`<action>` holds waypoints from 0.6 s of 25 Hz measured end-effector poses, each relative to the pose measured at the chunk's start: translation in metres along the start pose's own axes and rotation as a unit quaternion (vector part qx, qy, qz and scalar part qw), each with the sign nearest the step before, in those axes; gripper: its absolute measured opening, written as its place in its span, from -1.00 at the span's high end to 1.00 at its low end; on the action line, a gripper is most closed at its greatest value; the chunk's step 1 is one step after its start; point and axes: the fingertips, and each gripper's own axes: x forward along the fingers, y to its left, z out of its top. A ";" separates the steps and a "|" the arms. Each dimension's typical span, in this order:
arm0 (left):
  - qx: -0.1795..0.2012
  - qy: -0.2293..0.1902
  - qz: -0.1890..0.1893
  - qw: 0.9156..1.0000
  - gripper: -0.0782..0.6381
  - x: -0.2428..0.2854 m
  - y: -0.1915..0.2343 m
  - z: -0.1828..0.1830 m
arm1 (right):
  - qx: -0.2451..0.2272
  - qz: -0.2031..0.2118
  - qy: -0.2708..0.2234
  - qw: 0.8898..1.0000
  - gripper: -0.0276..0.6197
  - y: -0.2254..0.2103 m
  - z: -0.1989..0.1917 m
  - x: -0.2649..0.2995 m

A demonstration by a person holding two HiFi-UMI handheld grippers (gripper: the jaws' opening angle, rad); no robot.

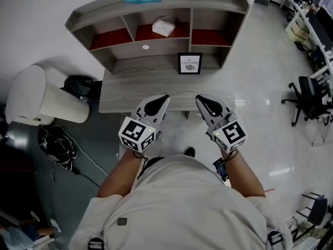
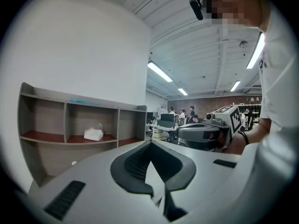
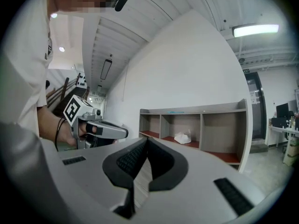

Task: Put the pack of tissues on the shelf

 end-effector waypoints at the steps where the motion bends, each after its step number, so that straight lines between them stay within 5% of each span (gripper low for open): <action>1: 0.001 0.000 -0.003 1.000 0.74 -0.005 0.000 0.000 | -0.001 -0.003 0.000 1.000 0.85 0.005 0.001 -0.001; 15: 0.010 -0.023 -0.025 0.999 0.74 -0.127 0.017 0.008 | -0.013 -0.033 0.011 0.999 0.85 0.106 0.016 0.014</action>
